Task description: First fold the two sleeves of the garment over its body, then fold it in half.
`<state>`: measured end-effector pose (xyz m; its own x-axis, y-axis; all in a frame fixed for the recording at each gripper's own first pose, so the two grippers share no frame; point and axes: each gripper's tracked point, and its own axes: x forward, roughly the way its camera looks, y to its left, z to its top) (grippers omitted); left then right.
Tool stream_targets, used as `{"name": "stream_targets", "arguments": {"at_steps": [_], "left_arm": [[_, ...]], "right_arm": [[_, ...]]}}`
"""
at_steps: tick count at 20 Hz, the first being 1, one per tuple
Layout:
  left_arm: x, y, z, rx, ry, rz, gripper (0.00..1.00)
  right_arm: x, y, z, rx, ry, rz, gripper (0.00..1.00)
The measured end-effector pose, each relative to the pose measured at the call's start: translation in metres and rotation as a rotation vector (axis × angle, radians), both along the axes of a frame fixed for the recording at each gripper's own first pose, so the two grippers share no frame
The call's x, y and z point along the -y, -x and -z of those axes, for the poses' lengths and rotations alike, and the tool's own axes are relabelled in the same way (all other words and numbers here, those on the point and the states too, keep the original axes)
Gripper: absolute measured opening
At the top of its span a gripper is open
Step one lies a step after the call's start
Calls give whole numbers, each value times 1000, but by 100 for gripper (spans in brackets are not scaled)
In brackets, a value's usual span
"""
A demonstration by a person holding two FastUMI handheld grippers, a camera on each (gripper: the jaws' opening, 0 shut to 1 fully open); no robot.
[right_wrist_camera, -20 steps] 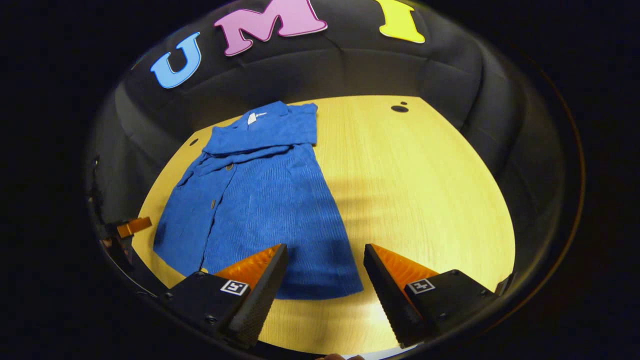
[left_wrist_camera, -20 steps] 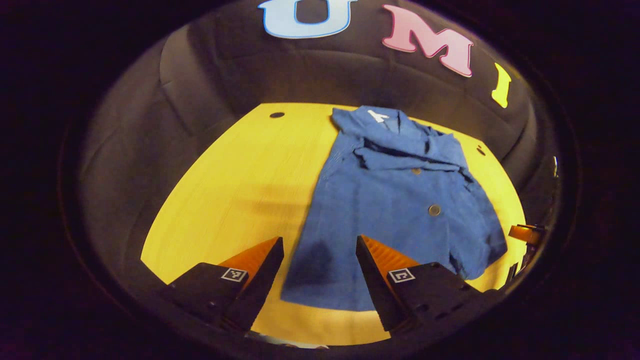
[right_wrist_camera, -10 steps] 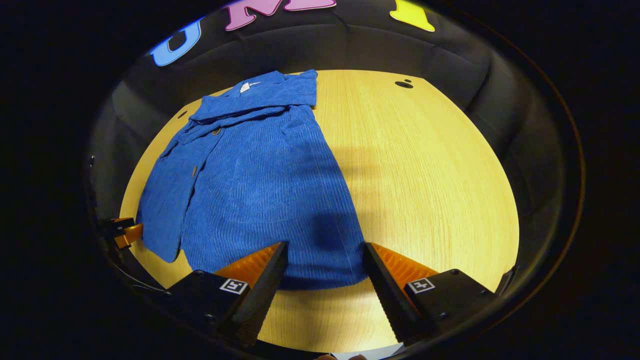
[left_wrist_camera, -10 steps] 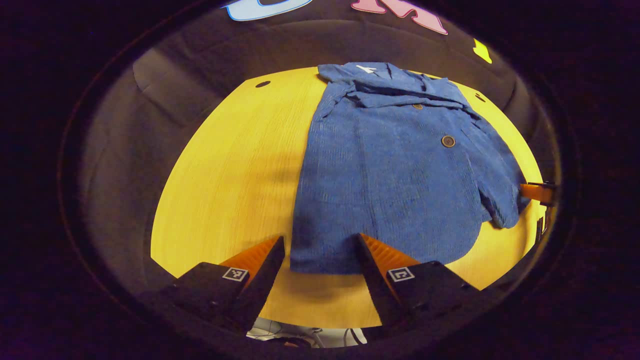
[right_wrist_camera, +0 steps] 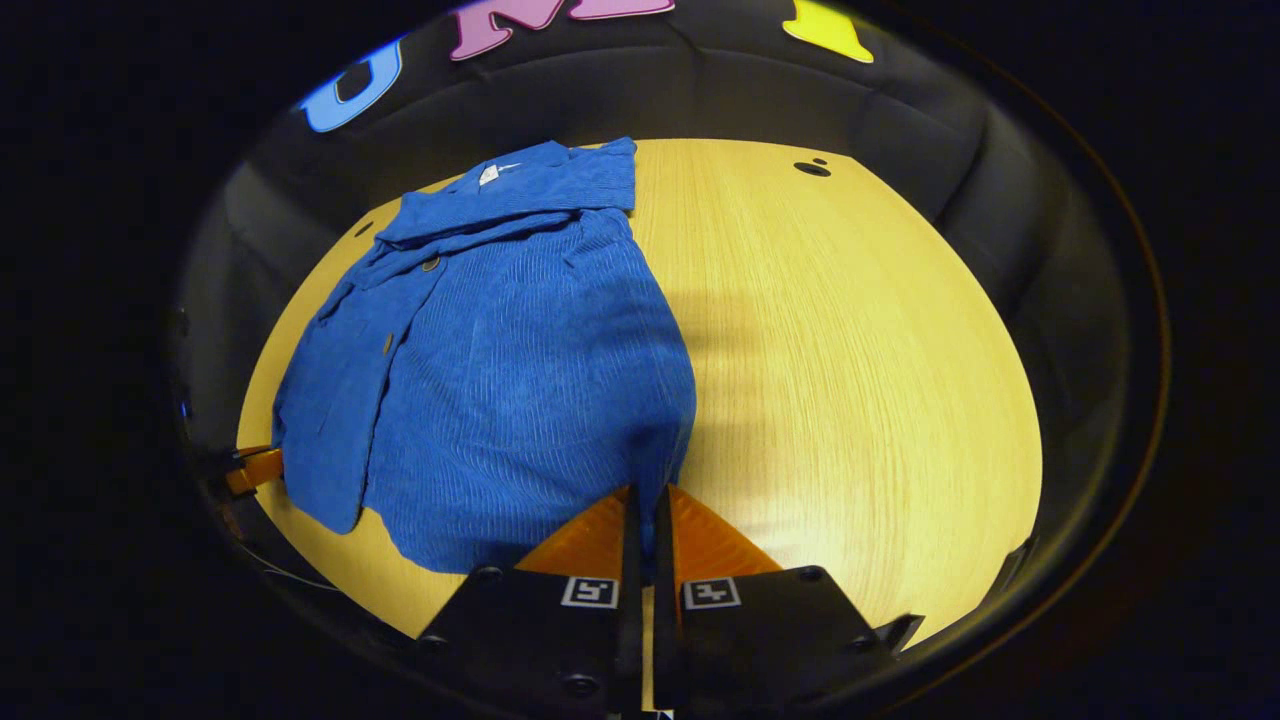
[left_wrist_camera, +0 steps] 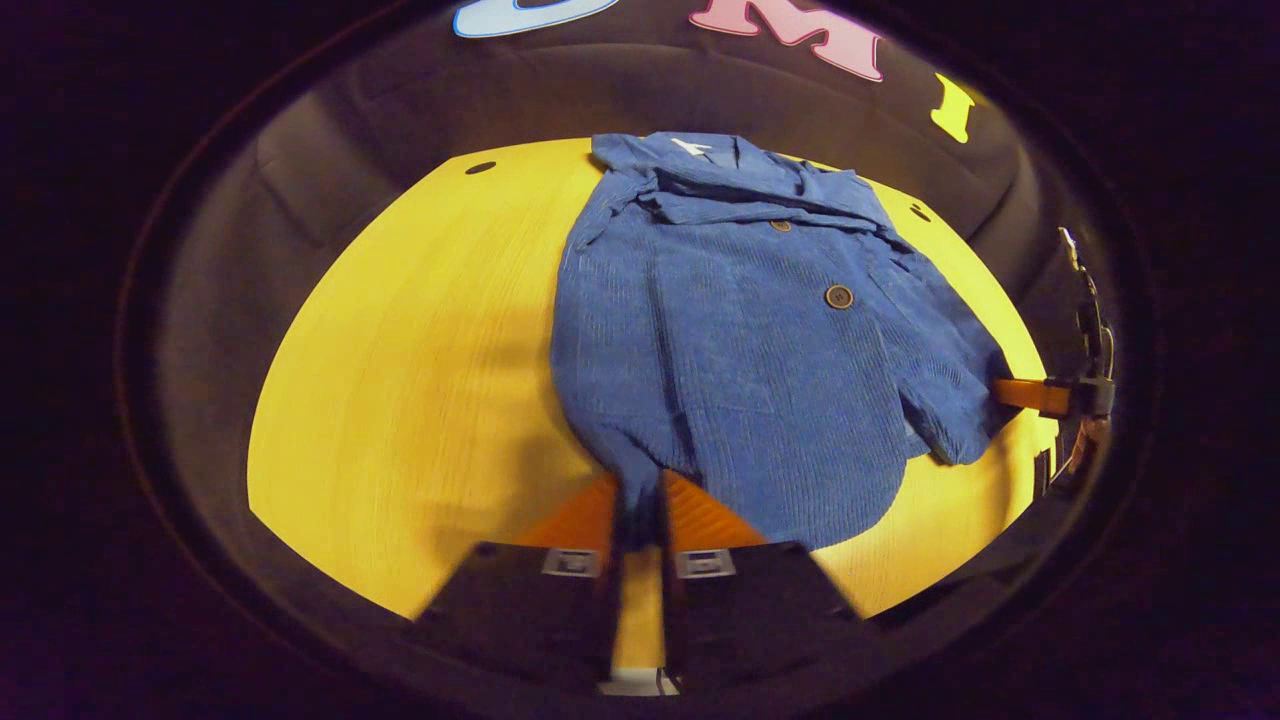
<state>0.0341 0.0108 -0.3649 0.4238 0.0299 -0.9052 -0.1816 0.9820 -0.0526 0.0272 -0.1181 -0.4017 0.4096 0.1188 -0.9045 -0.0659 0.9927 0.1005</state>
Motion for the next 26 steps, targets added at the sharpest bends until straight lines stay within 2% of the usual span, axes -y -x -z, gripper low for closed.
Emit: {"name": "stream_targets", "arguments": {"at_steps": [1, 2, 4, 5, 7, 9, 13, 16, 21, 23, 26], "left_arm": [[1, 1, 2, 14, 24, -2, 3], [2, 2, 2, 17, 41, -16, 3], [20, 1, -1, 26, 147, -34, 3], [25, 3, -5, 20, 171, -41, 3], [27, -2, -20, 65, 148, -23, 2], [36, -10, -45, 111, 167, -7, 3], [35, -53, -99, 223, 204, -6, 3], [26, -109, -136, 313, 216, 2, 3], [-13, -226, -185, 451, 129, 47, 3], [-27, -277, -195, 500, 105, 57, 3], [-53, -358, -197, 581, 53, 70, 3]], "right_arm": [[-1, -2, 1, 10, -30, 13, 6], [-1, -4, 0, 13, -53, 32, 5], [-1, -6, -2, 20, -75, 74, 5], [-6, -7, -7, 25, -96, 80, 5], [-18, -18, -30, 67, -134, 68, 5], [-28, -37, -58, 125, -160, 45, 5], [-51, -86, -101, 203, -230, 21, 5], [-65, -138, -127, 261, -269, 14, 5], [-91, -253, -166, 389, -319, 41, 4], [-93, -302, -165, 435, -290, 36, 4], [-94, -369, -156, 475, -286, 86, 4]]}}
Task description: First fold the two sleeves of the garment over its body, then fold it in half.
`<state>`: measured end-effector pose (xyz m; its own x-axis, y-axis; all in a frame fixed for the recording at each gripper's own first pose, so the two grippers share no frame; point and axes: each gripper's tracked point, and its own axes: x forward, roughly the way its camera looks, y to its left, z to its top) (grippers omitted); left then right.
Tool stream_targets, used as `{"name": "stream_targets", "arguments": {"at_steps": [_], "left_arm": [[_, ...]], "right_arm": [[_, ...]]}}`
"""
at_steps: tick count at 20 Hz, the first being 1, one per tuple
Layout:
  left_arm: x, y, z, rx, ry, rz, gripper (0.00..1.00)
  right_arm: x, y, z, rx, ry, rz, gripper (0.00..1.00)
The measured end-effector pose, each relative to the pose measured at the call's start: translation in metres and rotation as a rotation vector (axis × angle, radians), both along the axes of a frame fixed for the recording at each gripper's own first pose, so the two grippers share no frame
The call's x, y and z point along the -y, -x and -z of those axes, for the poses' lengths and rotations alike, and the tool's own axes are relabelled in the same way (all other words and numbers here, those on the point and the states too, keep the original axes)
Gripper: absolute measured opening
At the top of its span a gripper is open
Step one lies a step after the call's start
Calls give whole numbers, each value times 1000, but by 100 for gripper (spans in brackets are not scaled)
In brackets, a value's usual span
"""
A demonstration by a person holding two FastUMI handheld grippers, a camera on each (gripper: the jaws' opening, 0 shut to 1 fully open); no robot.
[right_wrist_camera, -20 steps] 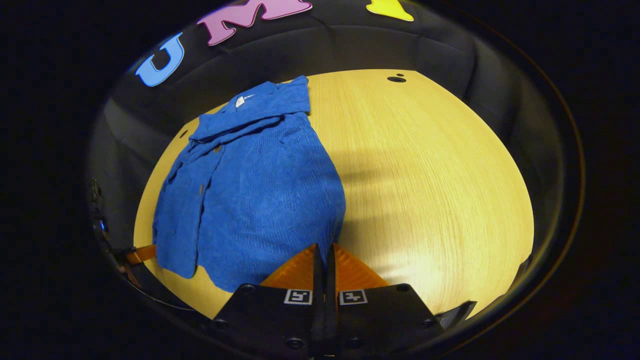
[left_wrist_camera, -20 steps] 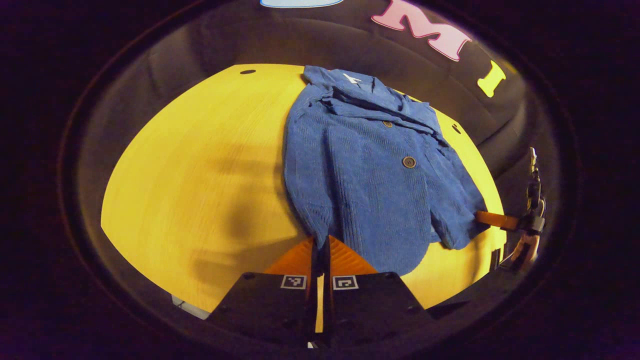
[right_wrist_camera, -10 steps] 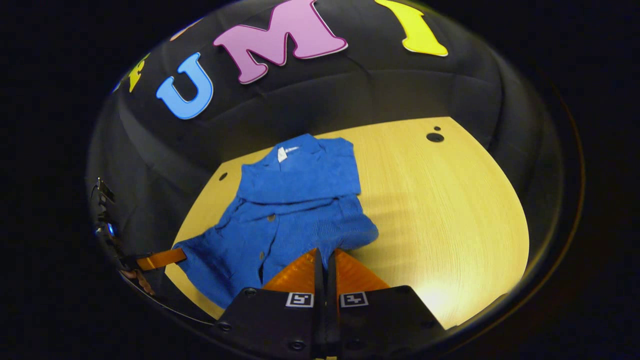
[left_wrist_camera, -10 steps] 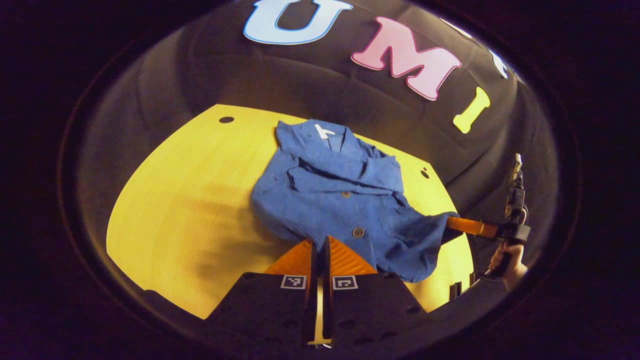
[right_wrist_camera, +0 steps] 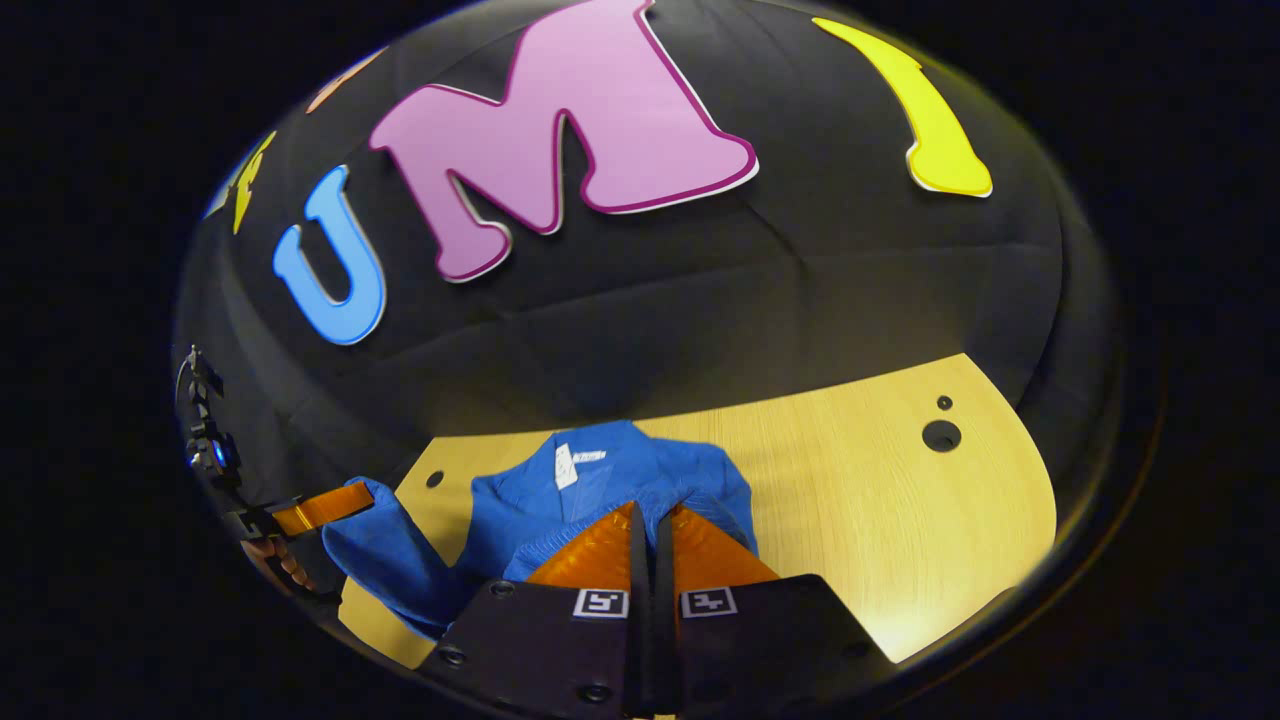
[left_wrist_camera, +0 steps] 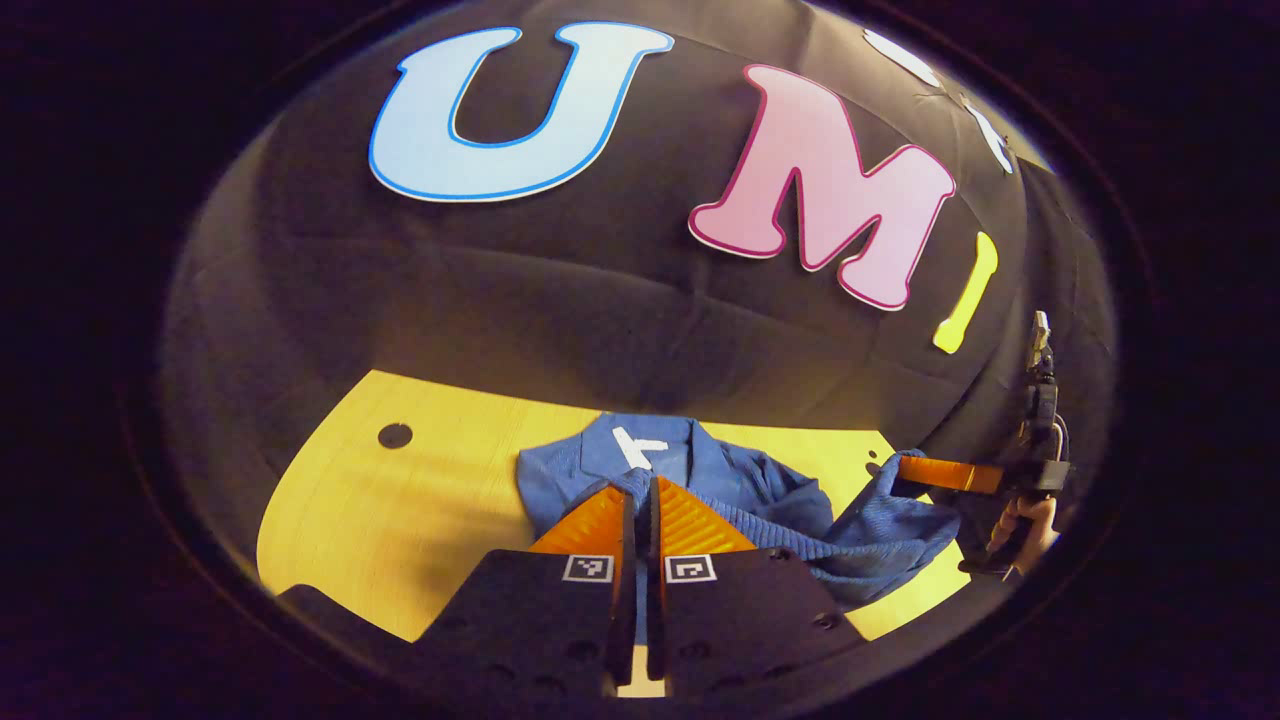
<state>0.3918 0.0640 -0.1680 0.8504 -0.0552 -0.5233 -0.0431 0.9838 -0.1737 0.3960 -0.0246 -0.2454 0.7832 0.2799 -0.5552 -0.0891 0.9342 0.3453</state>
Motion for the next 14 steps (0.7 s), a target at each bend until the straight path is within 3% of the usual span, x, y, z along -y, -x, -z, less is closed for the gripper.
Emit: {"name": "stream_targets", "arguments": {"at_steps": [4, 6, 8, 10, 11, 13, 14], "left_arm": [[-39, -80, 27, 77, -57, -52, 2], [-62, -118, 36, 174, -84, -116, 2], [-75, -136, 62, 163, -103, -155, 1], [-74, -138, 88, 99, -116, -121, 9], [-66, -128, 102, 7, -126, -100, 34], [-61, -116, 101, 17, -191, -127, 84], [-54, -110, 94, 53, -207, -123, 84]], "right_arm": [[17, -76, 40, 0, 25, 95, 4], [28, -102, 68, 6, 65, 158, 4], [32, -121, 89, 24, 77, 190, 9], [34, -119, 103, 8, 110, 203, 17], [36, -114, 107, 5, 156, 187, 45], [43, -98, 88, 72, 251, 174, 100], [39, -92, 71, 139, 273, 172, 99]]}}
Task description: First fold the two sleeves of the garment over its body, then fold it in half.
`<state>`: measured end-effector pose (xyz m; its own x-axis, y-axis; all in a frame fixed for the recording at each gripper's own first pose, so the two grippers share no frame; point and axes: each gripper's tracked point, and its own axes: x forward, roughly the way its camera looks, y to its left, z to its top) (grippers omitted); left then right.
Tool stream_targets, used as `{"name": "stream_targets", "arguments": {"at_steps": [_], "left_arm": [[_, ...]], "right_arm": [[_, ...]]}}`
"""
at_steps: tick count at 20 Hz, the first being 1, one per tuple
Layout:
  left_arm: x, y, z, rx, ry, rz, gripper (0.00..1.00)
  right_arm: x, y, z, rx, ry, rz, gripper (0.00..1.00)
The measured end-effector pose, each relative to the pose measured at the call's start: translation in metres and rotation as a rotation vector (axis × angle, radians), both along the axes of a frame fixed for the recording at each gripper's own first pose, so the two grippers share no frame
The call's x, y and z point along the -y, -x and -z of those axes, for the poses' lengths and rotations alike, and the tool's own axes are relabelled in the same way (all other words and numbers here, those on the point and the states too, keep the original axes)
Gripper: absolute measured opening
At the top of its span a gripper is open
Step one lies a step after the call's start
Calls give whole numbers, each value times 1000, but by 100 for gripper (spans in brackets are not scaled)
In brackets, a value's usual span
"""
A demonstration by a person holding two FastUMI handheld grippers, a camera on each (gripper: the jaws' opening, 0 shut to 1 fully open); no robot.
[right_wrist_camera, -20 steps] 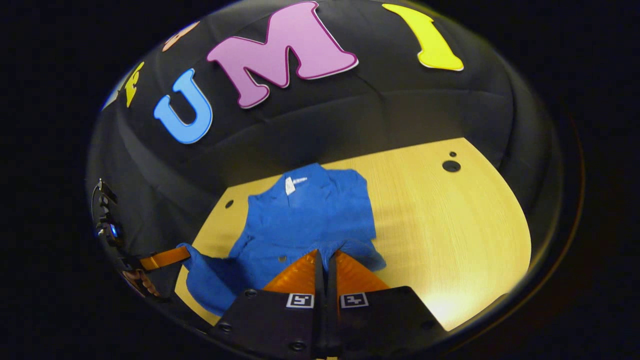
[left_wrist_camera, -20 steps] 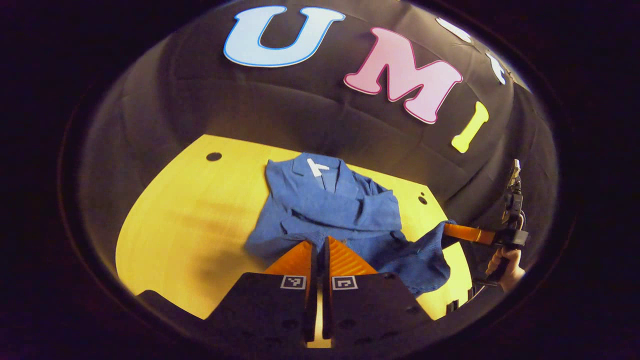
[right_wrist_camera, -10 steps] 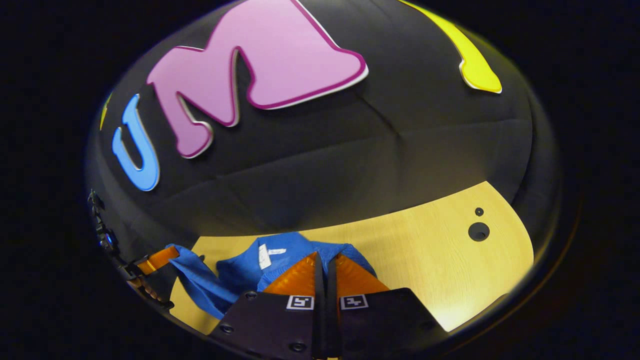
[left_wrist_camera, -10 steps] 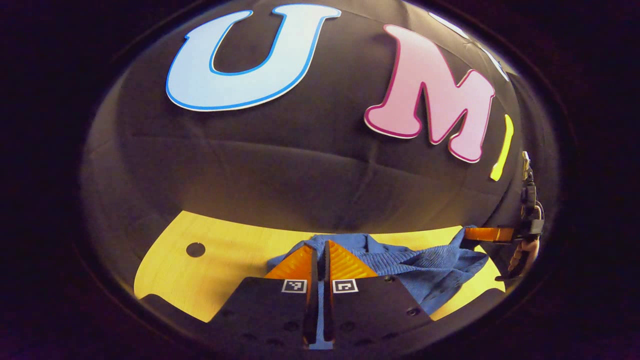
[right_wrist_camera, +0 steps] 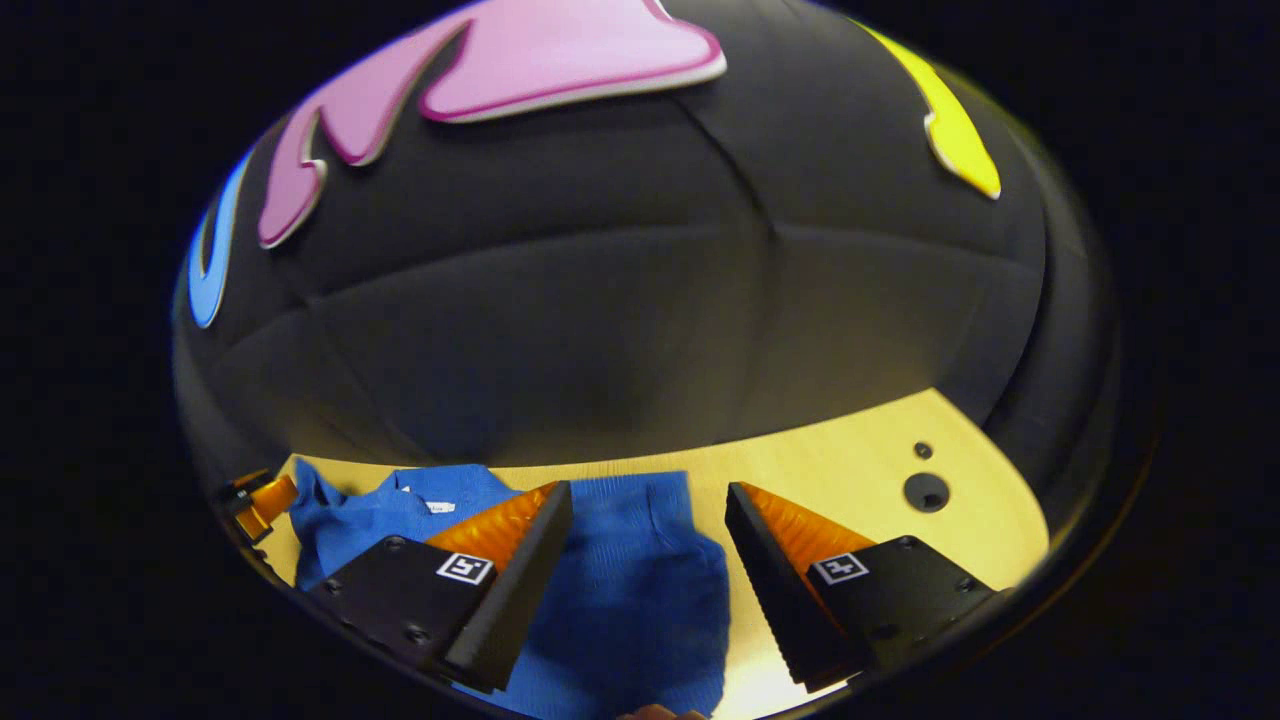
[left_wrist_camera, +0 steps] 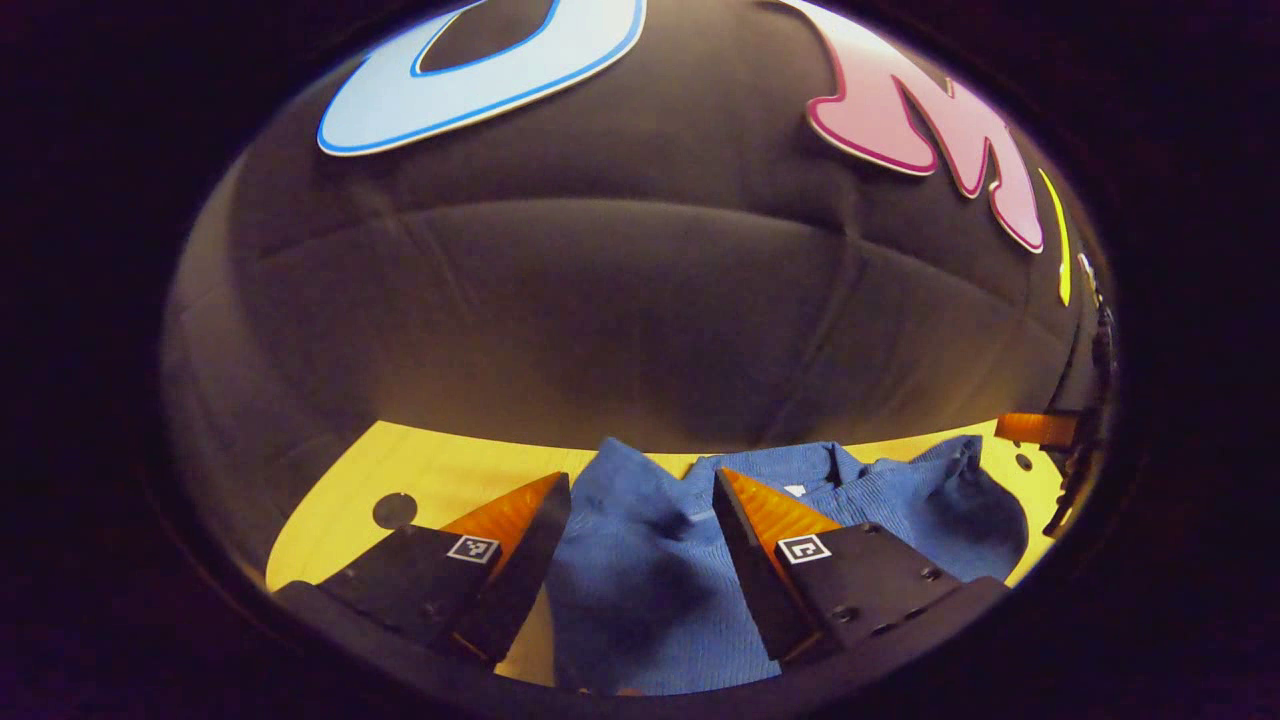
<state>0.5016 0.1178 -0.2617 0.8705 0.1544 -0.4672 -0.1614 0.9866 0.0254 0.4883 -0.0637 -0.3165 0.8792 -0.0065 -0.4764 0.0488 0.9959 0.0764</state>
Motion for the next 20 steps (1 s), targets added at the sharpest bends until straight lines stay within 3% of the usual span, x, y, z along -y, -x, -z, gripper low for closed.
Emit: {"name": "stream_targets", "arguments": {"at_steps": [5, 13, 17, 20], "left_arm": [[34, 80, -78, 204, -20, 53, 84], [79, 301, -225, 690, 35, 117, 80], [92, 416, -238, 716, 28, 89, 80], [117, 495, -231, 658, 120, 79, 80]], "right_arm": [[-5, 72, -105, 287, 36, 1, 98], [-30, 258, -244, 624, 11, -23, 96], [-41, 368, -270, 638, 65, -46, 96], [-49, 434, -285, 628, 87, -69, 97]]}}
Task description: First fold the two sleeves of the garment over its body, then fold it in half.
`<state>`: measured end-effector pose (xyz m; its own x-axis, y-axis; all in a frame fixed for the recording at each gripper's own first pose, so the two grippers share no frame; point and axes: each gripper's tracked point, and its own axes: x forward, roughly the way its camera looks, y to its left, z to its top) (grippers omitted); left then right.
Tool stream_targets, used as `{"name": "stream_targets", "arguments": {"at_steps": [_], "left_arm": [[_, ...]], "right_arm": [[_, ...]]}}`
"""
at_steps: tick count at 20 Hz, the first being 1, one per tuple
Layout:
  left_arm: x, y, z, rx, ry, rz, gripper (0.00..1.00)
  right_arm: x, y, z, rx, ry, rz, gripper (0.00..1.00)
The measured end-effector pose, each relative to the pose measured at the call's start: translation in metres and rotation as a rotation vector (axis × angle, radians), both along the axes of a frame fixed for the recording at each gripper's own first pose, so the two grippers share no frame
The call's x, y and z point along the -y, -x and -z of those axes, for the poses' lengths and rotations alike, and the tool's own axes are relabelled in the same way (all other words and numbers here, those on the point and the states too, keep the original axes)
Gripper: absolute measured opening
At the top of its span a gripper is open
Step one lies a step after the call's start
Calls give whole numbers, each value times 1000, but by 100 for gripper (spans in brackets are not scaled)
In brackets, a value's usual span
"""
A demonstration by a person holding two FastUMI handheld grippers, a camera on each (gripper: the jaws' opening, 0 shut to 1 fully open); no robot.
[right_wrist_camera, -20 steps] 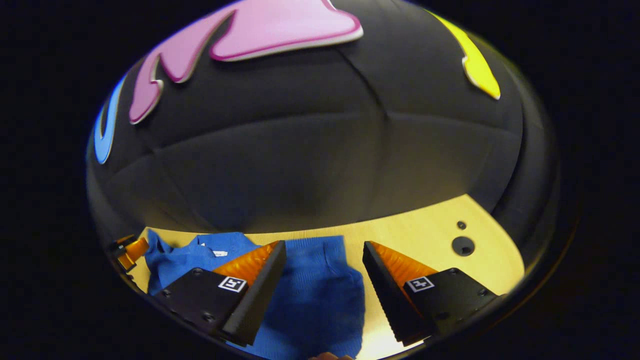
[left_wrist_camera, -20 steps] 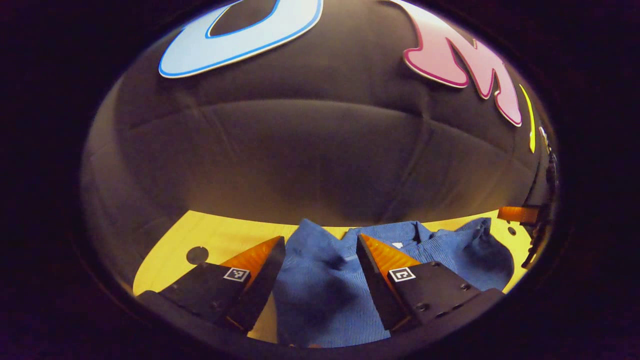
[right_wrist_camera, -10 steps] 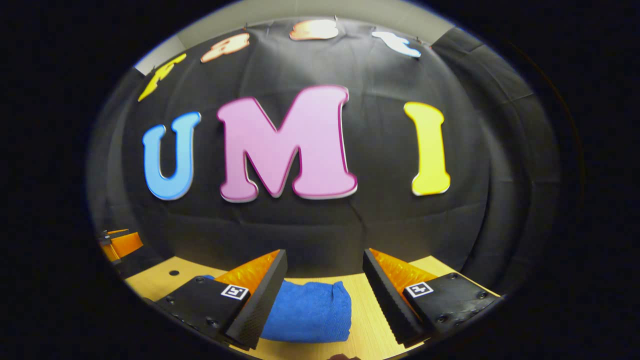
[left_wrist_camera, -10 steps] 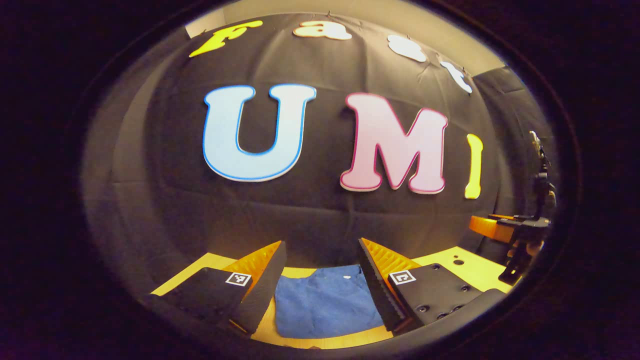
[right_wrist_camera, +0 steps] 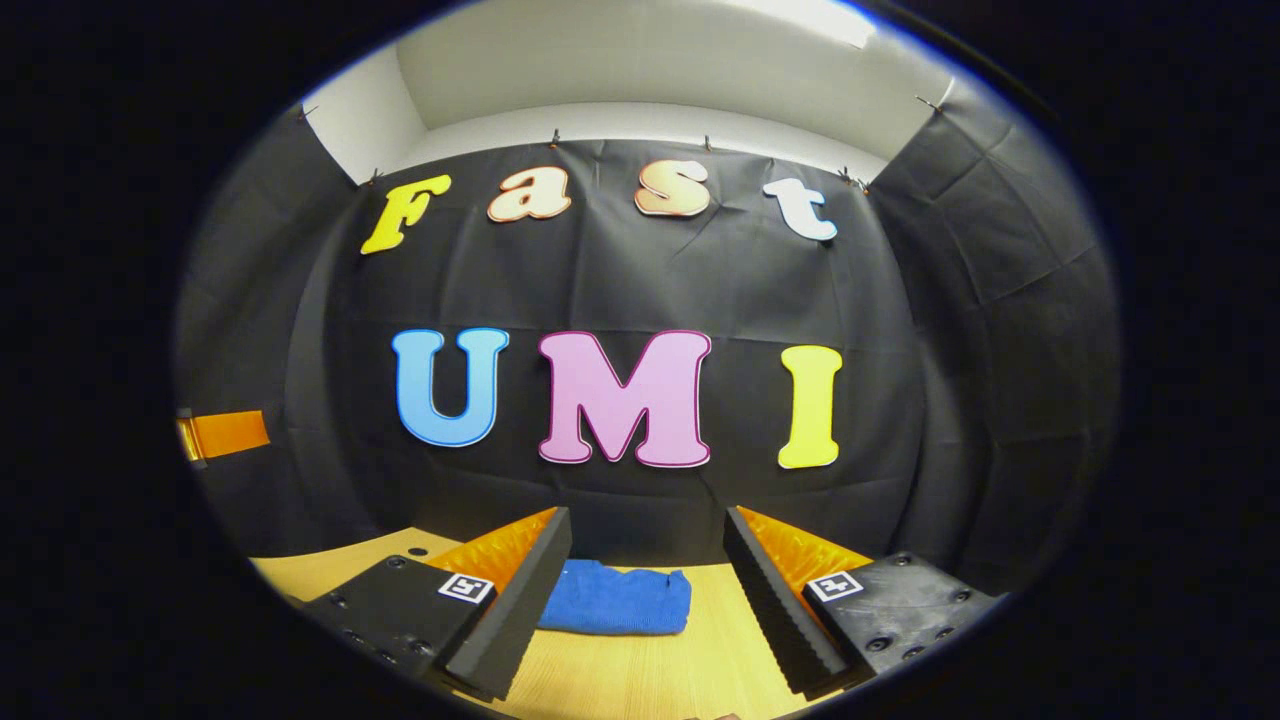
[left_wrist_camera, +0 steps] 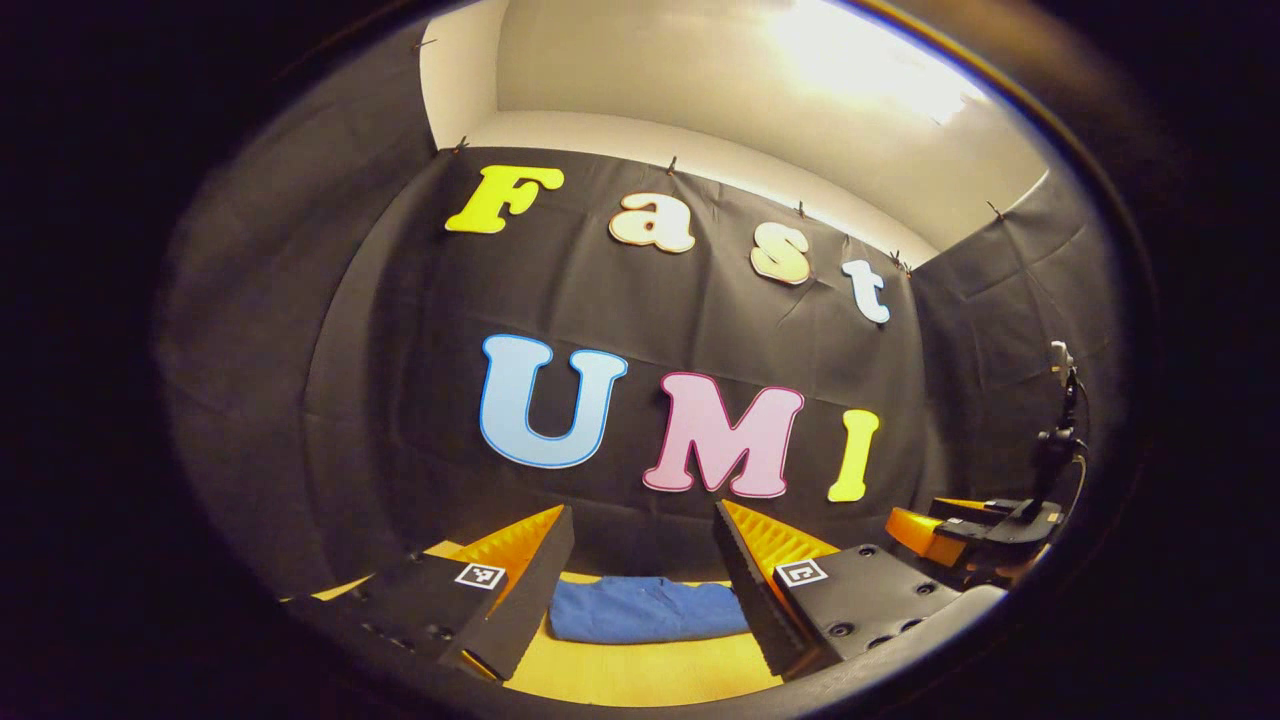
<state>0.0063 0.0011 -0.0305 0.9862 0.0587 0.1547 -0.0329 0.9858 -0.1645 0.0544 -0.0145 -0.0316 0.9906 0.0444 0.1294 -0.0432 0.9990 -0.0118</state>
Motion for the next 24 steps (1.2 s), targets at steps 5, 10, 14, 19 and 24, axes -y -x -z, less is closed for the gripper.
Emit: {"name": "stream_targets", "arguments": {"at_steps": [5, 10, 14, 19, 24], "left_arm": [[7, 48, -5, -36, -11, -33, 80], [18, 67, -20, -32, -5, -15, 81], [21, 80, -24, -34, -91, -44, 81], [33, 95, -33, -11, -156, -55, 80], [28, 99, -39, -13, -143, -94, 81]], "right_arm": [[-14, 71, -3, -49, 27, -59, 98], [-24, 94, -4, -79, 14, -87, 98], [-41, 95, -15, -60, -13, -126, 98], [-59, 84, -24, -66, -29, -183, 98], [-71, 75, -20, -77, -7, -230, 98]]}}
